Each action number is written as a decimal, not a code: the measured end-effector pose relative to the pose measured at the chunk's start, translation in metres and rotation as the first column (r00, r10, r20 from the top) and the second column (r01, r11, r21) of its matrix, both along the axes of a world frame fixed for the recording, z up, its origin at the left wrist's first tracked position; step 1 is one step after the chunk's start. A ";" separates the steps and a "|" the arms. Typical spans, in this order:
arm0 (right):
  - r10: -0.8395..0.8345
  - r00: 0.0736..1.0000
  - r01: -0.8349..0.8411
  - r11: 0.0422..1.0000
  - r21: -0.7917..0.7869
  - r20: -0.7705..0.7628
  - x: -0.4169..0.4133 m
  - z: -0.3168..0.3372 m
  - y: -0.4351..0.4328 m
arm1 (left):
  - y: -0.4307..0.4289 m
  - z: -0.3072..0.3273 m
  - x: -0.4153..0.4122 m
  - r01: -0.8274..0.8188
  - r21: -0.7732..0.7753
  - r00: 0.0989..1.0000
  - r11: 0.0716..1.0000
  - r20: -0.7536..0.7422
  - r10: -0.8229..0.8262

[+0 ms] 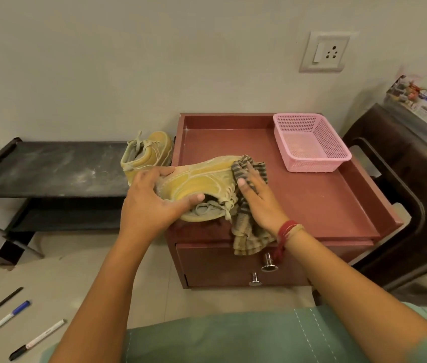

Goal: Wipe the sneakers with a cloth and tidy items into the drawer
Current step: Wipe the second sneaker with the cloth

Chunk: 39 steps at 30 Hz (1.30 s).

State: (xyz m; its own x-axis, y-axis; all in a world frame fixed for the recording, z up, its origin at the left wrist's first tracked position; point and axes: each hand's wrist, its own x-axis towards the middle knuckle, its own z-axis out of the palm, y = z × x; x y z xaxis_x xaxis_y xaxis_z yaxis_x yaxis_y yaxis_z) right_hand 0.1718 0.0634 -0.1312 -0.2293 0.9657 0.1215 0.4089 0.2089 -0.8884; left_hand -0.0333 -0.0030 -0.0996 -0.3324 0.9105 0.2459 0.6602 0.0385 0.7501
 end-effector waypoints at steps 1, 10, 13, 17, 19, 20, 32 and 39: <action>-0.053 0.994 0.052 0.999 -0.011 -0.093 -0.001 0.004 -0.002 | 0.000 0.000 0.000 0.008 0.001 1.000 1.000 0.001 -0.008; 0.113 0.987 -0.091 0.979 0.183 -0.113 -0.041 0.007 -0.037 | 0.001 -0.001 -0.003 0.031 0.034 0.999 0.999 -0.019 -0.030; 0.207 0.978 -0.206 0.949 0.240 0.021 -0.033 -0.001 -0.025 | 0.001 -0.001 -0.005 0.058 0.040 0.998 0.998 -0.036 -0.056; -0.075 0.996 0.069 0.991 0.119 0.043 -0.012 -0.009 0.000 | 0.002 -0.001 -0.004 0.030 0.031 0.999 0.999 -0.043 -0.029; 0.041 0.999 -0.041 0.993 0.108 0.001 -0.020 0.001 -0.009 | 0.002 -0.002 -0.004 0.041 0.047 0.998 0.998 -0.054 -0.039; 0.140 0.990 -0.140 0.980 0.140 0.012 -0.026 0.008 -0.016 | 0.001 -0.002 -0.005 0.060 0.059 0.996 0.996 -0.071 -0.056; 0.129 0.962 -0.215 0.900 0.380 0.240 -0.050 0.023 -0.036 | -0.001 -0.002 0.001 0.091 0.140 0.986 0.986 -0.150 -0.070; 0.003 0.991 -0.052 0.930 0.364 0.133 -0.038 0.018 -0.022 | 0.000 -0.003 0.001 0.077 0.103 0.983 0.992 -0.176 -0.058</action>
State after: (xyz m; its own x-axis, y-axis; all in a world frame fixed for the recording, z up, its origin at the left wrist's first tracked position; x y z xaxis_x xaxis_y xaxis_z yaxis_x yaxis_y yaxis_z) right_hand 0.1333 0.0411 -0.1128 -0.2923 0.8526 0.4332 0.5034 0.5223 -0.6883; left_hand -0.0323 -0.0031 -0.1023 -0.2151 0.8939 0.3932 0.7784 -0.0862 0.6218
